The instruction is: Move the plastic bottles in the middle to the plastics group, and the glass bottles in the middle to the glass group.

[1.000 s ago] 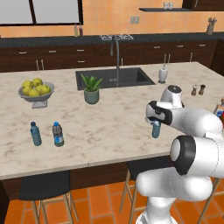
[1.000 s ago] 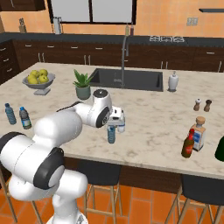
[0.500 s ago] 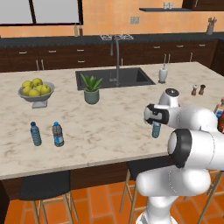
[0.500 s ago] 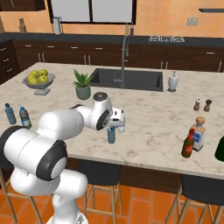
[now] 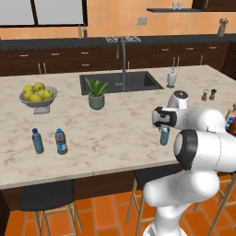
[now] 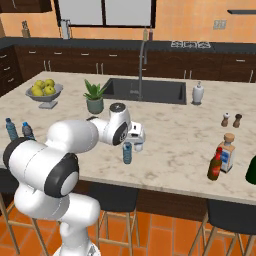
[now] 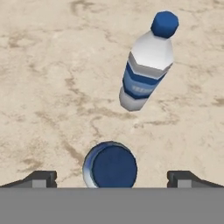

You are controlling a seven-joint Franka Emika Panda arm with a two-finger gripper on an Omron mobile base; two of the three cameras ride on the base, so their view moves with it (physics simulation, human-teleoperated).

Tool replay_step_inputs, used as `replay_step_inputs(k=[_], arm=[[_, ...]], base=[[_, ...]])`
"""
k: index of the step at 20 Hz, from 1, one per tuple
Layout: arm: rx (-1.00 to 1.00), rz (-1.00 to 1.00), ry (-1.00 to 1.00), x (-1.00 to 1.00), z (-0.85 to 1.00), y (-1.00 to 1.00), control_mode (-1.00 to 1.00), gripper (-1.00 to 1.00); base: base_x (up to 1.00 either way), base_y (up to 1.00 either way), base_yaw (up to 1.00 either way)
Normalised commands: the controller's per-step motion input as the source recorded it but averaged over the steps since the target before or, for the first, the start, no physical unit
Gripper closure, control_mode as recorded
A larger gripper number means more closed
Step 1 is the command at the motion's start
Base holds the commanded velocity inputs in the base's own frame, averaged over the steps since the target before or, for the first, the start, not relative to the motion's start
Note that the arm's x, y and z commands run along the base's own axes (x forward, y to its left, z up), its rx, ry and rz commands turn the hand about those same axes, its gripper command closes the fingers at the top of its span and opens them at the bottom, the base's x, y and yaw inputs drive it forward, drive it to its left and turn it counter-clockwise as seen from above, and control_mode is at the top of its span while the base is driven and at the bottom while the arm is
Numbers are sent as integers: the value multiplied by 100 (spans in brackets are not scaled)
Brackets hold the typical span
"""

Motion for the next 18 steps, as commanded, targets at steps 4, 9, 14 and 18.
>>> replay_step_inputs(k=[4, 9, 14, 18], arm=[[0, 0, 0, 0, -17, 0, -100, -100], [0, 0, 0, 5, -21, 0, -100, -100], [0, 0, 0, 4, -5, 0, -100, -100], [0, 0, -1, 0, -2, 0, -100, -100]], base=[[0, 0, 0], [0, 0, 0], [0, 0, 0], [0, 0, 0]])
